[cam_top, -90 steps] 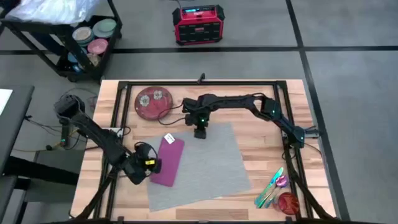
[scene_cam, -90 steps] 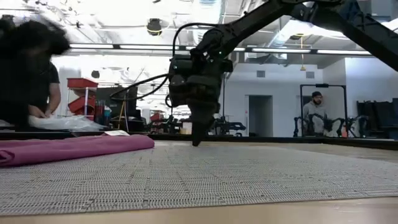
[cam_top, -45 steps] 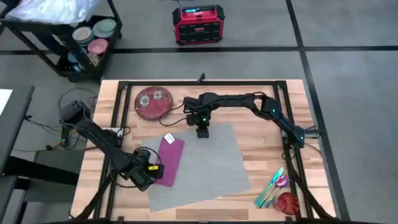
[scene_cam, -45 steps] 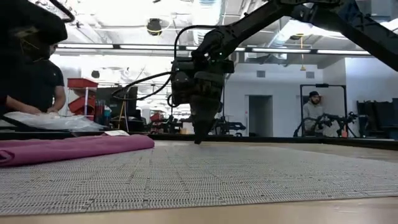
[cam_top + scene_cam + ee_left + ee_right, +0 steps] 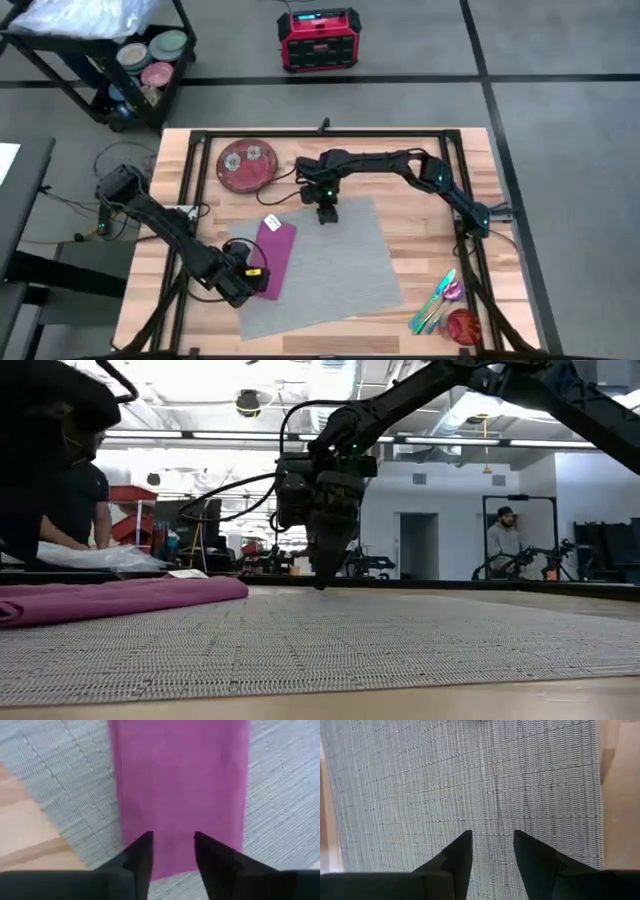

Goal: Set table place
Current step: Put the pink table napkin on the gray table mat

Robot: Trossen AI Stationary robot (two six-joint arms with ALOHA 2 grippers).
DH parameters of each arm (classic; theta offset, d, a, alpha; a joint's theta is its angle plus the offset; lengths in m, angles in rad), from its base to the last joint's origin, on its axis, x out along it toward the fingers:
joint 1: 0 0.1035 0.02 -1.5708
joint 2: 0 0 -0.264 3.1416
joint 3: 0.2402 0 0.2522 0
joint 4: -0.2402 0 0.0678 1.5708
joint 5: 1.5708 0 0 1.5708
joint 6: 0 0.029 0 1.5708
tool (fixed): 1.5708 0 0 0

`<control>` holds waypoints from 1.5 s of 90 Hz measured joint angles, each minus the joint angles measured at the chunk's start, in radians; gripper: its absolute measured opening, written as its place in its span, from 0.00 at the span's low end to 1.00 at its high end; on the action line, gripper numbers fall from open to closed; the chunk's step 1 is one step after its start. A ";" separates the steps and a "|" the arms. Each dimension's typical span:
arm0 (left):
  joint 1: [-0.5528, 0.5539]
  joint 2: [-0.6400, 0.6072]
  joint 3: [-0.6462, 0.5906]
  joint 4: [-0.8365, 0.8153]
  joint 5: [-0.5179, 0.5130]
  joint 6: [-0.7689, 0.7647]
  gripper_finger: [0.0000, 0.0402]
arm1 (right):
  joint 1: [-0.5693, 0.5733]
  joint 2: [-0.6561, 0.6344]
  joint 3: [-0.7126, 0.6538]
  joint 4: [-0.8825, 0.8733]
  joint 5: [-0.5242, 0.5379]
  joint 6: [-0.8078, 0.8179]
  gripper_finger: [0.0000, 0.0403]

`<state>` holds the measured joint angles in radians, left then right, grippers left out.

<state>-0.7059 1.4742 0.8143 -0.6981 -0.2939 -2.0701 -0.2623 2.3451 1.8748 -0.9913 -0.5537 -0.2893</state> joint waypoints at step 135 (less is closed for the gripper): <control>0.012 0.103 0.002 0.012 0.054 -0.132 0.40 | 0.001 0.000 0.000 -0.001 -0.002 0.000 0.32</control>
<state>-0.6939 1.5776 0.8162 -0.6862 -0.2400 -2.2025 -0.2615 2.3451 1.8748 -0.9924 -0.5552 -0.2893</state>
